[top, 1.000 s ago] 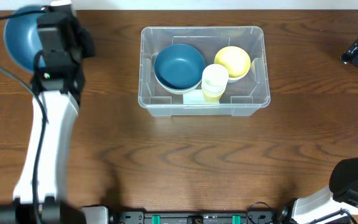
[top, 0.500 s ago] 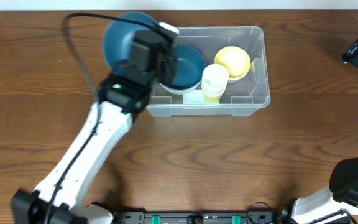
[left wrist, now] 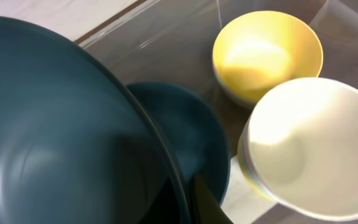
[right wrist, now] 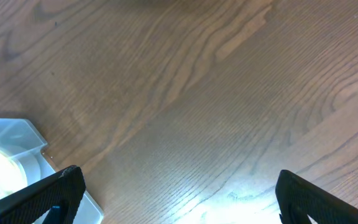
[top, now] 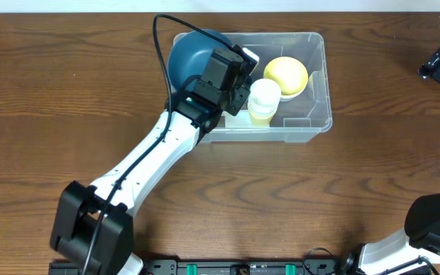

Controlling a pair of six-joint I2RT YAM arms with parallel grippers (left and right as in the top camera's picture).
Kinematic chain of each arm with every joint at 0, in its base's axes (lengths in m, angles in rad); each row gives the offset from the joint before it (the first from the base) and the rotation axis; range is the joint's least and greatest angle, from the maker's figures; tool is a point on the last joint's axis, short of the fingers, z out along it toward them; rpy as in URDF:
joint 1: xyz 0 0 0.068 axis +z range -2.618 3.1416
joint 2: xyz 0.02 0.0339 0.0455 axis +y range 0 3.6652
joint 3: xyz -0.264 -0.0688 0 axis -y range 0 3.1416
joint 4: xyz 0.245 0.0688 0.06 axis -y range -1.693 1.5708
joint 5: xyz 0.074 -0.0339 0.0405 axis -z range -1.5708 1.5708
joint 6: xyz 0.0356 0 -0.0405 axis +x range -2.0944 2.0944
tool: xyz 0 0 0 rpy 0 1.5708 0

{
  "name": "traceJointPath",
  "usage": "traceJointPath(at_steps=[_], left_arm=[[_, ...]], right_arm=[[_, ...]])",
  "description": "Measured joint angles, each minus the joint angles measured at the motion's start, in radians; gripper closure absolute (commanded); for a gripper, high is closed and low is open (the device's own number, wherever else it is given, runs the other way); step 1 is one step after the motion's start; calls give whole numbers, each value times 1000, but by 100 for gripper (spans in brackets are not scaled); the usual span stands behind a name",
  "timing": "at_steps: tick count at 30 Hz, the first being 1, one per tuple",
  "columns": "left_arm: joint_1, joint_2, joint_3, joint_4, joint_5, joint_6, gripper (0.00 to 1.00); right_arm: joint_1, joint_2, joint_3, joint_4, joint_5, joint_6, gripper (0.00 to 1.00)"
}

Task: Pack container
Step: 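Carry the blue bowl and stack it onto the blue bowl in the container, then release the blue bowl and pull the left gripper back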

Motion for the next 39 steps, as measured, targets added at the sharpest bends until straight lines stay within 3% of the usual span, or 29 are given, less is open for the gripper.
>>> traceJointPath(at_steps=[8,10,11,13,26,34,39], left_arm=[[-21,23,0,10,0,4,93],[-23,24,0,16,0,13,62],[-23,24,0,21,0,12,52],[-23,24,0,34,0,16,43],[11,23,0,62,-42,19,40],[84,-142,0,-6,-57,-39,3],[83,-393,1,-117,-56,-56,2]], right_arm=[[0,0,0,0,0,0,1],[0,0,0,0,0,0,1],[0,0,0,0,0,0,1],[0,0,0,0,0,0,1],[0,0,0,0,0,0,1],[0,0,0,0,0,0,1],[0,0,0,0,0,0,1]])
